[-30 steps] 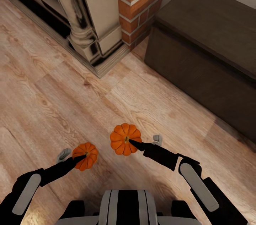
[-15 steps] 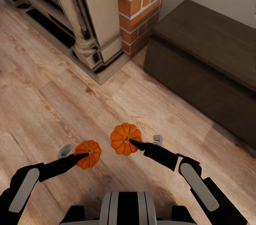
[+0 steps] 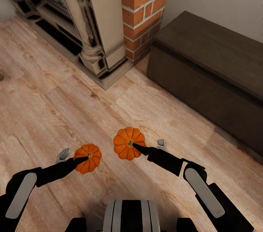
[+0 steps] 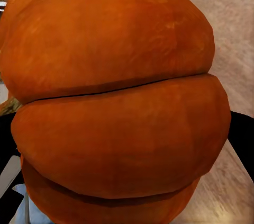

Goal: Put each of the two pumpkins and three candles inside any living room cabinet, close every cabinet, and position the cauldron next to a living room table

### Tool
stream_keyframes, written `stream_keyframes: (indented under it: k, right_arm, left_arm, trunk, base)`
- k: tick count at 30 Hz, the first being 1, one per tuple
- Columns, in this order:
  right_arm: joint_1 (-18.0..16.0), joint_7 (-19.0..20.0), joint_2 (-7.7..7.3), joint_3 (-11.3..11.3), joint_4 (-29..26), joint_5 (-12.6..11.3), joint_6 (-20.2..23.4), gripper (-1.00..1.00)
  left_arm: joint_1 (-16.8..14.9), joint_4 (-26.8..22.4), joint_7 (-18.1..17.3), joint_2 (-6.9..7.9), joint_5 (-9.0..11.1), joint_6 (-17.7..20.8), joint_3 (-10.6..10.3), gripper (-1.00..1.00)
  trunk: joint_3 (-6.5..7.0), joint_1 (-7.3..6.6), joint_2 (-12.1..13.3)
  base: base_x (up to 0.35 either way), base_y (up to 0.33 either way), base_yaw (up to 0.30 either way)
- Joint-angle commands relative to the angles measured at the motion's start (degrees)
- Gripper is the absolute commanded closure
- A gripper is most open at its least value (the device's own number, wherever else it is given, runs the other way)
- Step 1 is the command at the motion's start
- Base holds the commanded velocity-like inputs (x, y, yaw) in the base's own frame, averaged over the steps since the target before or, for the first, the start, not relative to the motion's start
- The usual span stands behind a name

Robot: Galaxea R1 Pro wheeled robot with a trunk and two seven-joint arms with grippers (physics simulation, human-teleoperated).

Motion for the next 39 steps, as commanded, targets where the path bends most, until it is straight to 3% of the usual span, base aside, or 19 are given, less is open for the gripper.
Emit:
stream_keyframes:
  k: [1,23,29,39]
  right_arm:
    - [0.0,-0.1,-0.03,0.0,0.0,-0.2,0.2,1.0]
    - [0.0,-0.1,-0.03,0.0,-0.1,0.1,0.1,1.0]
    - [0.0,-0.1,-0.06,0.0,0.0,-0.1,0.1,1.0]
    - [0.0,-0.1,-0.04,0.0,0.0,-0.2,0.1,1.0]
  left_arm:
    - [0.0,0.0,-0.3,0.0,-0.5,0.2,0.1,1.0]
    - [0.0,0.0,-0.3,0.03,-0.5,0.2,0.2,1.0]
    - [0.0,0.1,-0.3,1.41,0.0,0.3,2.0,1.0]
    - [0.0,0.1,-0.4,1.94,0.3,0.3,2.5,1.0]
  trunk:
    - [0.2,-0.03,0.0]
    - [5.07,-0.6,0.3]
    - [6.4,-0.75,0.4]
    - [8.62,-1.01,0.5]
  base:
    - [-0.005,0.0,0.0]
    - [0.0,0.0,0.0]
    - [-0.004,0.0,-0.004]
    - [-0.28,0.0,-0.235]
